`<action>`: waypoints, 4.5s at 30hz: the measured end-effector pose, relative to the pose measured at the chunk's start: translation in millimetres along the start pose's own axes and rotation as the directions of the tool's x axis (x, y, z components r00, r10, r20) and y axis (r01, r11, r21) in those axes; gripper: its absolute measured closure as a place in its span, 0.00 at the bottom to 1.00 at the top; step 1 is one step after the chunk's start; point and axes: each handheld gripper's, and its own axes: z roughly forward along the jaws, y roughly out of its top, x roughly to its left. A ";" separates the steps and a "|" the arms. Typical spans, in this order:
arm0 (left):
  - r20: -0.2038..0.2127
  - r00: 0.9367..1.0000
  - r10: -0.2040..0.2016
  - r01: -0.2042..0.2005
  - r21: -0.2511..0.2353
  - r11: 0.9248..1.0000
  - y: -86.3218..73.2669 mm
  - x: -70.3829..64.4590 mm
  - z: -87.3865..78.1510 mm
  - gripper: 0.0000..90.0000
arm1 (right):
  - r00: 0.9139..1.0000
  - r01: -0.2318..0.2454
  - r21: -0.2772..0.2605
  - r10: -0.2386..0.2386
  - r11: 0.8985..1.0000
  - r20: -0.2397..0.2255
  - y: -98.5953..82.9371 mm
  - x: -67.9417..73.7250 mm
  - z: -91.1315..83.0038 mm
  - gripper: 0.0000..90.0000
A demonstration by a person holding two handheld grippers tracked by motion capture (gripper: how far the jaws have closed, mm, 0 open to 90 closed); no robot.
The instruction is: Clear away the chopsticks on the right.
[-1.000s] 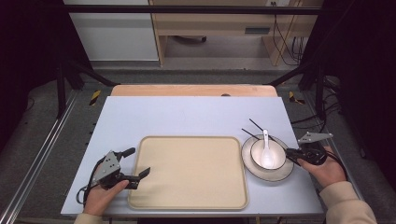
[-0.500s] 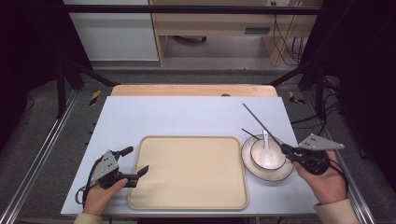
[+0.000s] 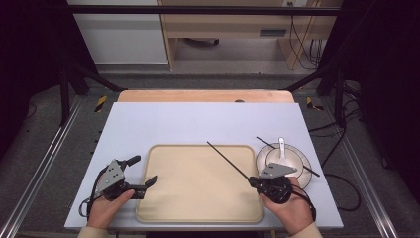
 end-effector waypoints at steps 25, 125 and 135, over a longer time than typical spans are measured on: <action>0.002 1.000 0.006 -0.006 -0.012 1.000 2.4 -0.8 -0.3 0.09 | 0.996 -0.076 0.085 0.080 0.993 -0.042 -17.2 46.4 40.4 0.95; -0.004 1.000 0.015 -0.015 -0.005 1.000 1.6 -1.5 -0.3 0.10 | 0.989 -0.017 -0.135 0.036 0.991 0.145 4.4 -21.4 -66.0 0.95; -0.003 1.000 0.014 -0.014 -0.008 1.000 2.0 -1.9 -0.2 0.10 | 0.998 -0.021 -0.069 0.025 0.997 0.052 8.1 8.5 -24.4 0.95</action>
